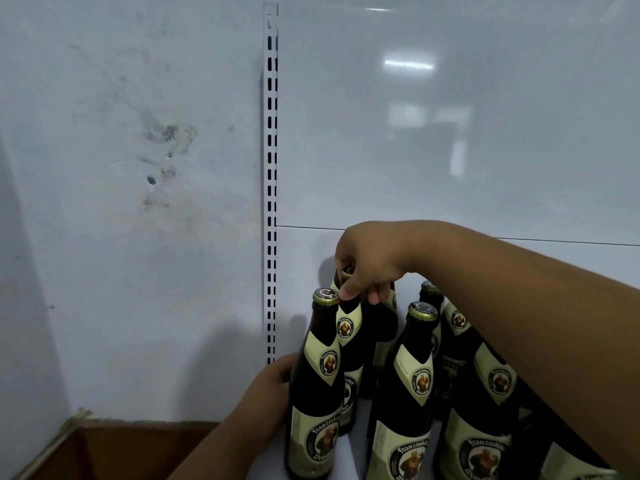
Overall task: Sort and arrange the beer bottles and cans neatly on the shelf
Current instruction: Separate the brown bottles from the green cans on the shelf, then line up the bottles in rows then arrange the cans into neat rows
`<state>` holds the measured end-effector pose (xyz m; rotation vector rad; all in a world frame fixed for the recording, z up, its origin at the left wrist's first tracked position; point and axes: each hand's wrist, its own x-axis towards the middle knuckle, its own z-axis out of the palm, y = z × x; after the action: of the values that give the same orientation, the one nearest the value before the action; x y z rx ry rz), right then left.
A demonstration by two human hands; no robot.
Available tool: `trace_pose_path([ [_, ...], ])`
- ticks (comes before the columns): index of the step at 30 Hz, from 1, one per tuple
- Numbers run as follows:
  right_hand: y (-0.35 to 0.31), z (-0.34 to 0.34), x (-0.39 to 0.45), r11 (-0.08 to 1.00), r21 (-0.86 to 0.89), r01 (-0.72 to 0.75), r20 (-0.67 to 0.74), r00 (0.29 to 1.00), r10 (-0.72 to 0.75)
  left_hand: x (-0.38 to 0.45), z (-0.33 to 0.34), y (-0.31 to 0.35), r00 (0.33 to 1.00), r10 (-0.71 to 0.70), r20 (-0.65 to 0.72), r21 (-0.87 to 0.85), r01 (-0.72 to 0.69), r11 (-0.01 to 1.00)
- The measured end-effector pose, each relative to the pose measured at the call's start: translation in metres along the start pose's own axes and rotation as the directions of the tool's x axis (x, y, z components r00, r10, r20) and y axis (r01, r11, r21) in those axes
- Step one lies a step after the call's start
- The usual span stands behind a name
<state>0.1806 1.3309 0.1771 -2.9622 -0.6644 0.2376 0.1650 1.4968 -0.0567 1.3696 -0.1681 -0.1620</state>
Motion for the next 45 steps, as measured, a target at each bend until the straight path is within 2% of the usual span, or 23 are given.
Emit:
trace_pose_path([
  [5,0.002,0.003,-0.003,1.000,0.014,0.003,-0.022,1.000,-0.002,-0.001,0.000,-0.004,0.999,-0.010,-0.045,0.028,0.011,1.000],
  [8,0.002,0.004,-0.005,1.000,-0.006,-0.004,-0.030,1.000,0.004,-0.007,0.001,-0.003,0.978,0.103,-0.182,0.171,-0.071,0.983],
  [11,0.001,0.004,-0.011,0.998,-0.068,0.007,-0.102,0.995,-0.014,-0.028,0.008,0.003,0.909,0.275,-0.314,0.293,-0.182,0.939],
  [13,-0.003,0.003,-0.017,0.994,-0.092,0.052,-0.201,0.977,-0.070,-0.046,0.014,0.003,0.896,0.376,-0.235,0.343,-0.285,0.895],
  [16,-0.016,0.003,-0.030,0.985,-0.022,0.174,-0.232,0.957,-0.174,-0.058,0.015,-0.009,0.945,0.320,-0.070,0.406,-0.266,0.874],
  [20,-0.037,0.005,-0.043,0.978,0.013,0.206,-0.171,0.965,-0.201,-0.060,0.014,-0.011,0.933,0.351,-0.083,0.439,-0.282,0.853],
  [26,-0.035,0.005,-0.053,0.982,0.062,0.181,-0.092,0.980,-0.175,-0.068,0.022,-0.006,0.906,0.423,0.020,0.496,-0.377,0.782],
  [29,-0.031,0.006,-0.056,0.981,0.040,0.191,-0.108,0.977,-0.186,-0.067,0.024,-0.005,0.897,0.441,0.037,0.577,-0.379,0.724],
  [34,-0.024,0.006,-0.057,0.983,0.019,0.184,-0.119,0.976,-0.181,-0.072,0.033,-0.002,0.930,0.367,-0.019,0.551,-0.297,0.780],
  [39,-0.021,0.009,-0.060,0.981,0.048,0.189,-0.133,0.974,-0.181,-0.070,0.033,-0.002,0.929,0.370,-0.014,0.573,-0.296,0.764],
  [42,-0.014,0.009,-0.060,0.974,0.127,0.187,-0.170,0.972,-0.165,-0.068,0.029,0.005,0.907,0.419,0.046,0.628,-0.353,0.693],
  [45,-0.001,0.003,-0.060,0.970,0.186,0.155,-0.253,0.962,-0.105,-0.061,0.028,0.030,0.845,0.534,0.037,0.617,-0.440,0.653],
])
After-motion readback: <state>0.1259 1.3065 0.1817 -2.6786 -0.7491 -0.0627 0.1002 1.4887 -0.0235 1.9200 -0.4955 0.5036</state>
